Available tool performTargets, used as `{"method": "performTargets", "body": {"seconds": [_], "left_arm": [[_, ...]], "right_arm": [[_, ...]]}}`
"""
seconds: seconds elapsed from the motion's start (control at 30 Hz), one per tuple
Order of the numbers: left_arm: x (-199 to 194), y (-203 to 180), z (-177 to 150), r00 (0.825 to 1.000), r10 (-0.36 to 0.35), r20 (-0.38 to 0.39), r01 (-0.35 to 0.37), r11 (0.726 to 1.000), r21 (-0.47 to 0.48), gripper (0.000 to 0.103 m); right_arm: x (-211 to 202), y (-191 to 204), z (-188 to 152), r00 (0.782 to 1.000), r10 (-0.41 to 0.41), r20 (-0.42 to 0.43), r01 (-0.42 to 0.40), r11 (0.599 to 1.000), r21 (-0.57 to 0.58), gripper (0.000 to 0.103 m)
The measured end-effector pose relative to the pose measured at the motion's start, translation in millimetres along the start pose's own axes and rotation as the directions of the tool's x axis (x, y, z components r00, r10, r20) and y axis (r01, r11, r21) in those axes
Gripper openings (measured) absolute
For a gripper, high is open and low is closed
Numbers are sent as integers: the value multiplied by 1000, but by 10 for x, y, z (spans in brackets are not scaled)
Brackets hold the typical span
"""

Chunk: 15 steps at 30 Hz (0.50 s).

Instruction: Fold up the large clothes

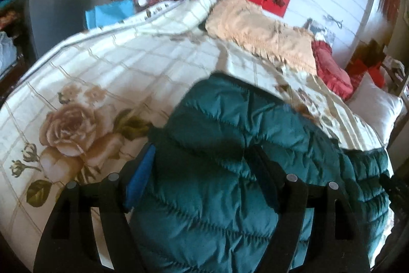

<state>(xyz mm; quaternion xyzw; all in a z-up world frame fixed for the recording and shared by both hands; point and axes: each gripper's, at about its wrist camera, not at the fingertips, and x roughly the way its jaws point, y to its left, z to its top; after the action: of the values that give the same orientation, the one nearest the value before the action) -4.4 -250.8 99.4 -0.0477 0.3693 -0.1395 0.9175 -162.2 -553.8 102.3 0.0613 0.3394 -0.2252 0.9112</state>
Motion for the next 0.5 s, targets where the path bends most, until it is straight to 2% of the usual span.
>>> {"method": "performTargets", "body": {"seconds": [0.2, 0.33, 0.5], "left_arm": [[-117, 201, 148, 998, 36, 56, -33, 998, -46, 75], [-240, 366, 238, 998, -29, 52, 35, 991, -129, 75], [-276, 132, 242, 996, -84, 21, 85, 994, -74, 78]], "right_arm": [[324, -136, -100, 998, -19, -57, 21, 999, 37, 79], [547, -94, -157, 995, -34, -94, 36, 999, 20, 87], [772, -23, -157, 989, -66, -135, 65, 998, -14, 91]]}}
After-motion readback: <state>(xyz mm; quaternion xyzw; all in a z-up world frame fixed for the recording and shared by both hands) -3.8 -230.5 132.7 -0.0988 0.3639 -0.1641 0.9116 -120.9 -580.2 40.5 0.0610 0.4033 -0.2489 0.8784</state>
